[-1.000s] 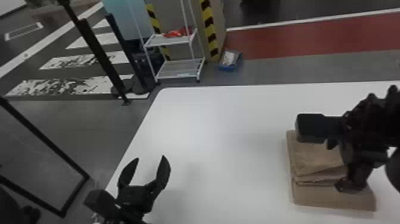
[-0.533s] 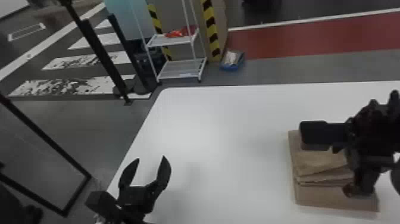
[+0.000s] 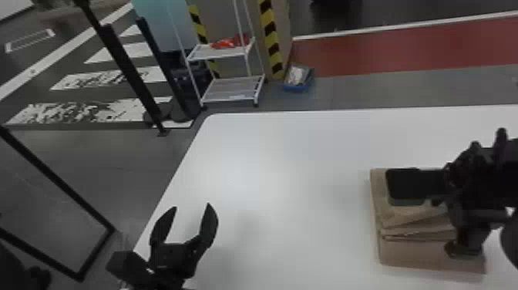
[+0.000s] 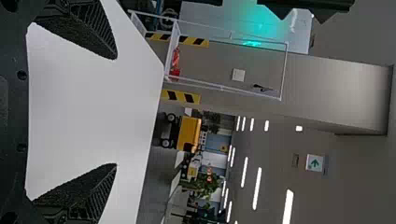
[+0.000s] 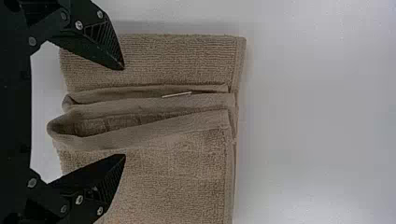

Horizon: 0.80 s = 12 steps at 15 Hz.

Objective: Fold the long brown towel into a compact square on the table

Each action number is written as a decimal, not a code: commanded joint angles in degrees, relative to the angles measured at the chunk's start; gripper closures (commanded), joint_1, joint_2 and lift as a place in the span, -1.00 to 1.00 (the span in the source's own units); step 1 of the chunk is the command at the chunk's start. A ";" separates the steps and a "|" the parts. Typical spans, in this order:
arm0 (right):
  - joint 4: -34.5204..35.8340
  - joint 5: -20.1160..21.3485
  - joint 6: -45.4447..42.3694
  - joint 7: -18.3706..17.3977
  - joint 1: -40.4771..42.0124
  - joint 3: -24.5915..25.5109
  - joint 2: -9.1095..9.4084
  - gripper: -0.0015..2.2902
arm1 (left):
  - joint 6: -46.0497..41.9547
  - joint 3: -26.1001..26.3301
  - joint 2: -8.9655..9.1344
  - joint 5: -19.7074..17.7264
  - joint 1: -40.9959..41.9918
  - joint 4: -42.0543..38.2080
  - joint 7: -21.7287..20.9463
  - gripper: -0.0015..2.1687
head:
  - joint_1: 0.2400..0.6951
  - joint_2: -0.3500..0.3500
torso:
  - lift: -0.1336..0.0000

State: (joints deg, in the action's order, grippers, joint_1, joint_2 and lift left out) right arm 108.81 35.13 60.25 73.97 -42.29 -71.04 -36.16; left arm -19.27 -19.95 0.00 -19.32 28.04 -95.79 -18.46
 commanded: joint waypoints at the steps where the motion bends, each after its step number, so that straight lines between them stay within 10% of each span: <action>1: -0.53 -0.15 0.18 -0.14 0.01 0.02 0.13 -0.75 | -0.11 0.00 0.15 -0.02 -0.09 0.08 0.00 -0.95 | 1.00 0.94 | -0.84; 12: -1.67 -0.94 2.29 -0.22 -0.34 1.96 1.62 -0.60 | -0.46 0.26 0.15 -0.02 -0.44 0.69 -0.09 -0.95 | 1.00 0.92 | -0.84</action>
State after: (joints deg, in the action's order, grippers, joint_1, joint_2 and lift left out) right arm 106.83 34.49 61.69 73.71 -42.61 -69.14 -34.54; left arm -19.72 -19.69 0.00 -19.34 27.73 -95.25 -18.49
